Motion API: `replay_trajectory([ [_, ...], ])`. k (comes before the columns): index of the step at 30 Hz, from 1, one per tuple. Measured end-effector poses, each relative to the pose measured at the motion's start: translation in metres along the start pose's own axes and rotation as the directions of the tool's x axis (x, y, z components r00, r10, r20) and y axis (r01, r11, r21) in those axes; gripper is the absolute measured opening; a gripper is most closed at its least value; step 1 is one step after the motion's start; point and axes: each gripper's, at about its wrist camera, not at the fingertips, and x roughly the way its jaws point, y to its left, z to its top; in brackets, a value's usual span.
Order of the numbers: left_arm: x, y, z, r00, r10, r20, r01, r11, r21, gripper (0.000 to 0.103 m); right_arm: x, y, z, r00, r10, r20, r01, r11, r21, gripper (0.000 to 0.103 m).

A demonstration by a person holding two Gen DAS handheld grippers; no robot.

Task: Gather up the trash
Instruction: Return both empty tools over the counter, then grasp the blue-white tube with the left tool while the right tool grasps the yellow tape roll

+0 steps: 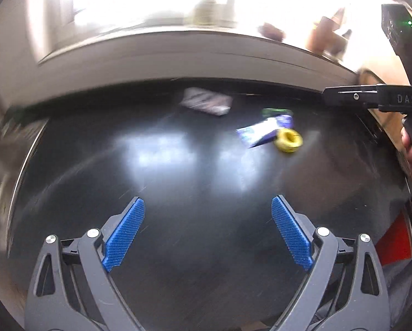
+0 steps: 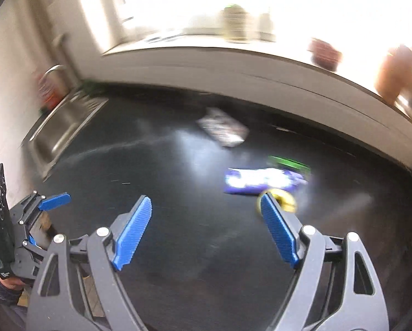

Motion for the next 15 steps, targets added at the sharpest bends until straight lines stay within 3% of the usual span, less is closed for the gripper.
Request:
replay_trajectory([
  [6, 0.026, -0.052, 0.026, 0.999, -0.037, -0.011, 0.038, 0.993, 0.113, 0.091, 0.001, -0.051, -0.019, 0.999, -0.036, -0.013, 0.036, 0.997, 0.064, 0.079],
  [15, 0.067, -0.05, 0.046, 0.999, -0.013, -0.049, 0.019, 0.99, 0.141, 0.091, 0.043, -0.064, -0.018, 0.997, -0.005, -0.072, 0.009, 0.999, 0.048, 0.079],
])
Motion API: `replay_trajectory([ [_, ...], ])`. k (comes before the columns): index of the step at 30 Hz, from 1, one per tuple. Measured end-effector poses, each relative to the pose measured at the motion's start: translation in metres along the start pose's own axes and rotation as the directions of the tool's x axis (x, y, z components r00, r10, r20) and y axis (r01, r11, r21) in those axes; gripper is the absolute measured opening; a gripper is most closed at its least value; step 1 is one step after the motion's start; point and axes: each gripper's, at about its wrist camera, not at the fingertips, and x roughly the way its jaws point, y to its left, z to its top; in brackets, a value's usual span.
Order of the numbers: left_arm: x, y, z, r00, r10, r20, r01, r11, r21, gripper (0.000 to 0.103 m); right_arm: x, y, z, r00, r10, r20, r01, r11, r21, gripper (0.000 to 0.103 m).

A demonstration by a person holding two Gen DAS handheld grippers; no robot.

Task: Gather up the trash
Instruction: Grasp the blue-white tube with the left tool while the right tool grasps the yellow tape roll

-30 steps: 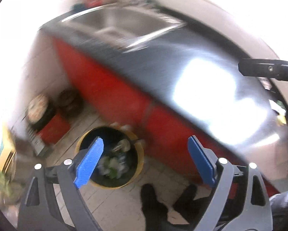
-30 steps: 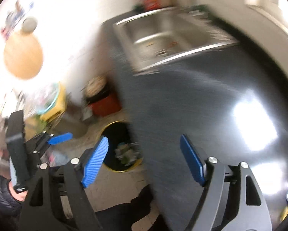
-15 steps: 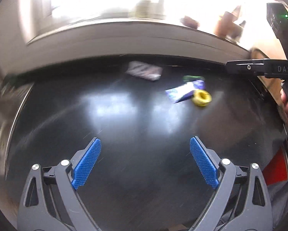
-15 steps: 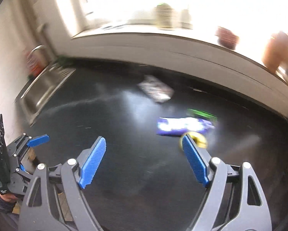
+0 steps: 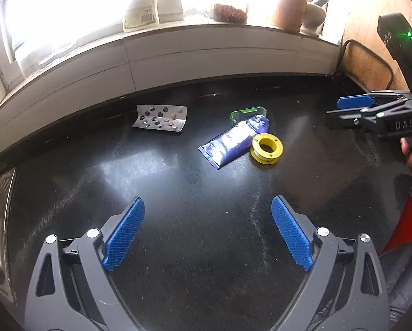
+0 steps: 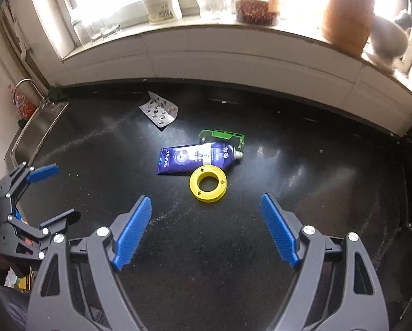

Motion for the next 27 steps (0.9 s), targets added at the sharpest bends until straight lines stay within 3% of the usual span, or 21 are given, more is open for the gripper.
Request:
replay_trajectory([
  [12, 0.079, 0.011, 0.009, 0.997, -0.014, -0.076, 0.015, 1.0, 0.008, 0.091, 0.116, -0.004, 0.006, 0.996, -0.007, -0.09, -0.002, 0.995, -0.103, 0.079],
  [19, 0.117, 0.005, 0.024, 0.995, -0.04, -0.091, 0.048, 0.995, 0.083, 0.091, 0.143, -0.001, 0.001, 0.995, -0.028, -0.096, 0.011, 0.985, -0.174, 0.078],
  [21, 0.129, 0.001, 0.03, 0.995, -0.039, -0.094, 0.052, 0.989, 0.139, 0.091, 0.144, -0.002, 0.001, 0.996, -0.025, -0.089, 0.007, 0.981, -0.192, 0.074],
  [24, 0.142, -0.004, 0.038, 0.993, -0.048, -0.109, 0.069, 0.977, 0.203, 0.091, 0.14, -0.002, -0.001, 0.998, -0.006, -0.07, -0.011, 0.971, -0.237, 0.055],
  [27, 0.154, -0.009, 0.048, 0.99, -0.07, -0.122, 0.099, 0.965, 0.243, 0.091, 0.137, -0.009, -0.003, 0.996, 0.02, -0.083, -0.04, 0.968, -0.248, 0.055],
])
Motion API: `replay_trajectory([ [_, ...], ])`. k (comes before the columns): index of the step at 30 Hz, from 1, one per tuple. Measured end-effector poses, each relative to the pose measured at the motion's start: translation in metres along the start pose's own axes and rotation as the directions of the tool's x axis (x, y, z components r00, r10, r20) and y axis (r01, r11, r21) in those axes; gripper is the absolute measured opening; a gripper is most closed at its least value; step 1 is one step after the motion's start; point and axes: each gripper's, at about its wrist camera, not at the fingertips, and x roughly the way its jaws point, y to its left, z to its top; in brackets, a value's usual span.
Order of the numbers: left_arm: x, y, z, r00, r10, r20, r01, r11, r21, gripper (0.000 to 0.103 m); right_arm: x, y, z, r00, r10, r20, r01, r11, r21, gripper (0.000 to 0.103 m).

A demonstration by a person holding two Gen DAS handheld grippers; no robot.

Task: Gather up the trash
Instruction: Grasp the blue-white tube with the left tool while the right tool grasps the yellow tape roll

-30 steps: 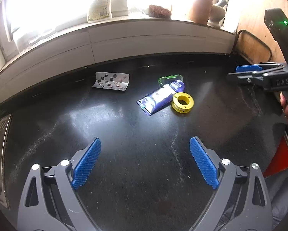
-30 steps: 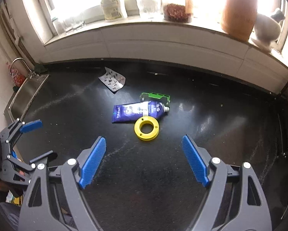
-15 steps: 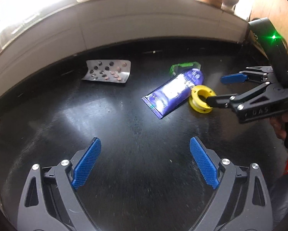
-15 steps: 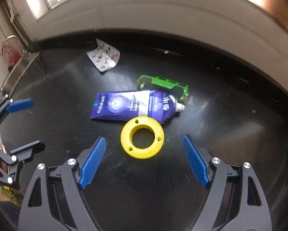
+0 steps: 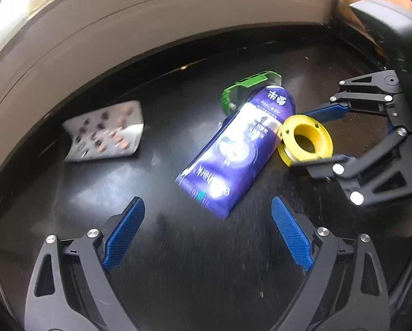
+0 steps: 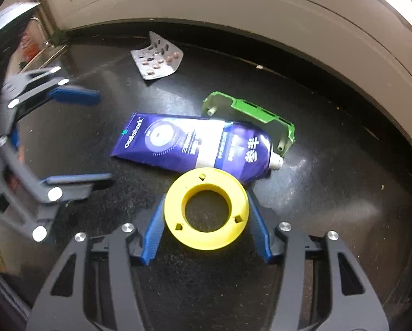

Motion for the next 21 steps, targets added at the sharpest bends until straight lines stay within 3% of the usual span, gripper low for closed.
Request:
replay_trajectory([
  [7, 0.032, -0.013, 0.031, 0.998, -0.068, -0.016, 0.07, 0.987, 0.145, 0.091, -0.014, -0.038, -0.017, 0.999, 0.021, -0.049, -0.019, 0.999, 0.043, 0.055],
  [11, 0.042, -0.017, 0.047, 0.991, -0.132, -0.014, 0.133, 0.977, 0.168, 0.09, -0.019, -0.057, -0.025, 0.998, 0.014, -0.065, -0.009, 0.997, 0.074, 0.055],
  [13, 0.043, -0.019, 0.051, 0.99, -0.142, -0.009, 0.141, 0.974, 0.177, 0.085, -0.022, -0.064, -0.027, 0.998, 0.008, -0.062, -0.002, 0.995, 0.095, 0.055],
  [15, 0.041, -0.022, 0.053, 0.989, -0.146, 0.0, 0.144, 0.972, 0.185, 0.064, -0.025, -0.07, -0.03, 0.998, 0.008, -0.057, -0.001, 0.993, 0.121, 0.055],
  [18, 0.037, -0.03, 0.055, 0.99, -0.138, -0.034, 0.142, 0.97, 0.197, 0.055, -0.027, -0.076, -0.032, 0.998, 0.021, -0.051, -0.013, 0.986, 0.164, 0.055],
  [21, 0.03, -0.038, 0.051, 0.989, -0.13, -0.065, 0.14, 0.976, 0.169, 0.052, -0.035, -0.078, -0.035, 0.999, 0.023, -0.036, -0.016, 0.982, 0.189, 0.055],
])
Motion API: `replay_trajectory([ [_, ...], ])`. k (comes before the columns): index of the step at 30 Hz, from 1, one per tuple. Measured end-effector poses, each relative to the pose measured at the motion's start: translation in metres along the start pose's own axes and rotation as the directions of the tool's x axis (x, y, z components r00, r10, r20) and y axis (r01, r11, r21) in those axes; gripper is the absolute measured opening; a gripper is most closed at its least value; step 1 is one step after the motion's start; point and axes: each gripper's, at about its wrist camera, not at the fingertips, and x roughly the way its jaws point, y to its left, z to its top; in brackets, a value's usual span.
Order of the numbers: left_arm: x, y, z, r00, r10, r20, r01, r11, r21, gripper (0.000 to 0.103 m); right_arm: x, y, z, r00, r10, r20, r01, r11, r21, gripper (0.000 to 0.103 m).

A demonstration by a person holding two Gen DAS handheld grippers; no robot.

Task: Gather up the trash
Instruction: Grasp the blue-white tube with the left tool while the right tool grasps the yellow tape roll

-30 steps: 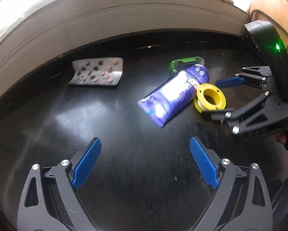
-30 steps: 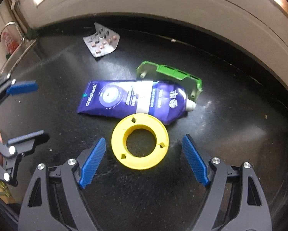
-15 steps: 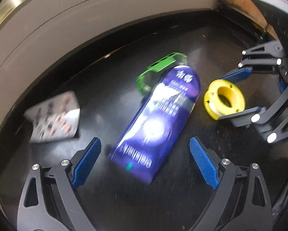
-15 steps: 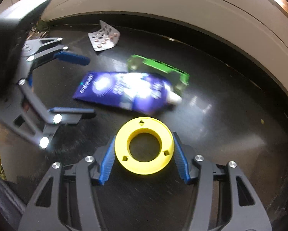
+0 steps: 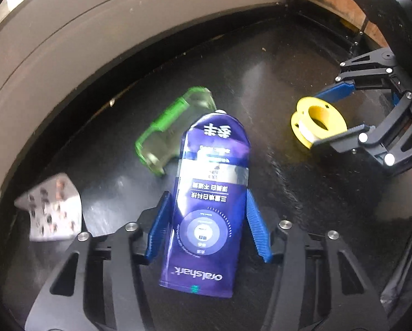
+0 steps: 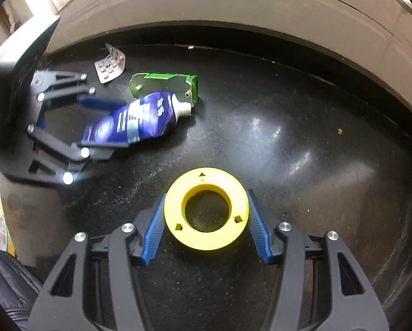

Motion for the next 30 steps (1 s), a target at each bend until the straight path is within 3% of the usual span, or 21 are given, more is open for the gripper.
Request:
replay_trajectory([
  [9, -0.061, -0.029, -0.036, 0.995, 0.077, 0.057, -0.065, 0.98, -0.187, 0.046, -0.041, 0.024, -0.006, 0.996, -0.045, 0.079, 0.048, 0.998, -0.032, 0.055],
  [11, -0.074, -0.038, -0.051, 0.993, 0.104, 0.051, -0.091, 0.971, -0.222, 0.011, -0.047, 0.031, -0.009, 0.994, -0.051, 0.092, 0.055, 0.998, -0.04, 0.055],
  [19, -0.089, -0.055, -0.102, 0.993, 0.099, 0.056, -0.069, 0.914, -0.4, 0.007, -0.069, 0.063, -0.037, 0.992, -0.063, 0.112, 0.068, 0.997, -0.04, 0.055],
  [30, -0.135, -0.058, -0.127, 0.984, 0.159, 0.078, -0.113, 0.903, -0.414, 0.007, -0.097, 0.102, -0.046, 0.987, -0.058, 0.149, 0.071, 0.994, -0.087, 0.055],
])
